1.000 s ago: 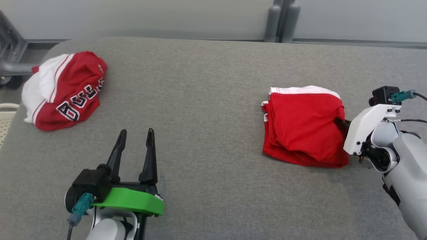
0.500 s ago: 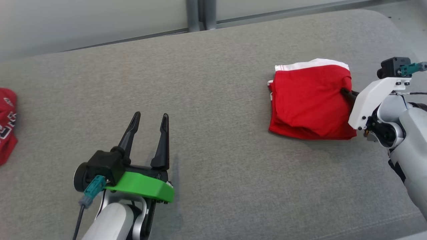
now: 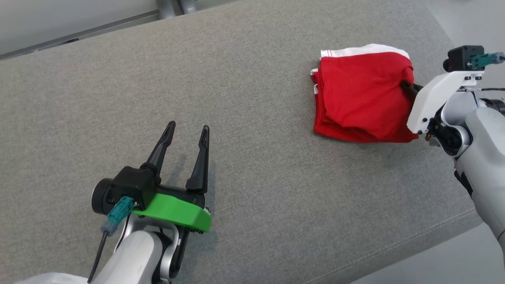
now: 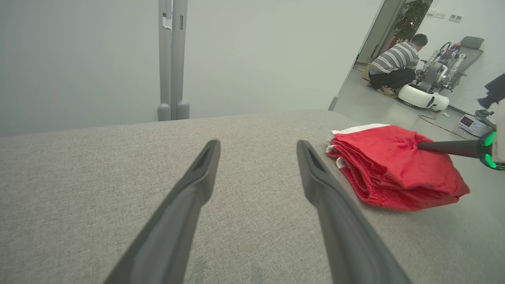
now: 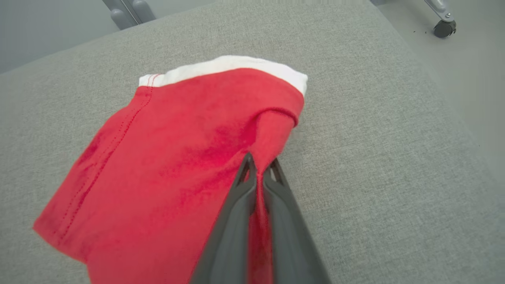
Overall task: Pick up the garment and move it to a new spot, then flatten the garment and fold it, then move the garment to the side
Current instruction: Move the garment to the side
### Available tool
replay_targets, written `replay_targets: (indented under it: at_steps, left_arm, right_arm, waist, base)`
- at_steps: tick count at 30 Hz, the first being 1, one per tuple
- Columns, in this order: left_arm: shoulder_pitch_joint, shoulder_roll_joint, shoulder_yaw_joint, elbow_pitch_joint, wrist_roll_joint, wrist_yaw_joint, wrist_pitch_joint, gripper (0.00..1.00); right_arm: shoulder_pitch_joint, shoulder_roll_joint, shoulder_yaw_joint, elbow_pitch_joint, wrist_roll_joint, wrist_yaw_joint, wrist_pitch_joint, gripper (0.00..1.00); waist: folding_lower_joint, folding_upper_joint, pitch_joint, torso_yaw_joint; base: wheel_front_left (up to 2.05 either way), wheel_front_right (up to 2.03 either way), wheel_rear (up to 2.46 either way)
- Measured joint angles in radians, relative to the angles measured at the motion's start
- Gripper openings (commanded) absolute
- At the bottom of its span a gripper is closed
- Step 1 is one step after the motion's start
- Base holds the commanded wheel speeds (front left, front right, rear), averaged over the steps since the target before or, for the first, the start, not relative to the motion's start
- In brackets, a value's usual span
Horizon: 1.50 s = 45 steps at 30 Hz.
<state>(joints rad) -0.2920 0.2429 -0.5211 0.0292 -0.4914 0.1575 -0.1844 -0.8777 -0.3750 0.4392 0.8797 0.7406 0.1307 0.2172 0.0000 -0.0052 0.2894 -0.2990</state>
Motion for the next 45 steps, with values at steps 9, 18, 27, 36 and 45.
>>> replay_targets:
  at_steps: [9,18,27,36,45]
  left_arm:
    - [-0.009,0.013,0.005,-0.008,0.001,0.006,0.007,1.0]
    - [-0.021,0.024,0.004,-0.033,0.003,0.011,0.013,1.0]
    - [-0.052,0.04,-0.003,-0.078,0.028,0.019,0.034,1.0]
    - [-0.056,0.058,-0.008,-0.106,0.04,0.029,0.053,1.0]
    - [-0.065,0.066,-0.007,-0.11,0.043,0.036,0.06,1.0]
  right_arm:
    - [-0.093,-0.02,0.025,0.086,-0.069,0.0,-0.07,0.0]
    - [-0.214,-0.098,0.009,0.233,-0.144,0.0,-0.122,0.0]
    - [-0.304,-0.152,0.014,0.339,-0.225,0.0,-0.185,0.0]
    - [-0.336,-0.169,-0.004,0.397,-0.327,0.0,-0.298,1.0]
    - [-0.315,-0.138,-0.077,0.408,-0.375,0.0,-0.362,1.0]
  waist:
    - [0.0,-0.0001,0.032,0.029]
    - [0.0,-0.0001,0.073,0.09]
    - [0.0,-0.0001,0.149,0.143]
    - [0.0,0.0,0.213,0.168]
    - [0.0,-0.0001,0.202,0.157]
  base:
    - [0.0,0.0,0.0]
    - [0.0,0.0,0.0]
    - [0.0,0.0,0.0]
    - [0.0,0.0,0.0]
    - [0.0,0.0,0.0]
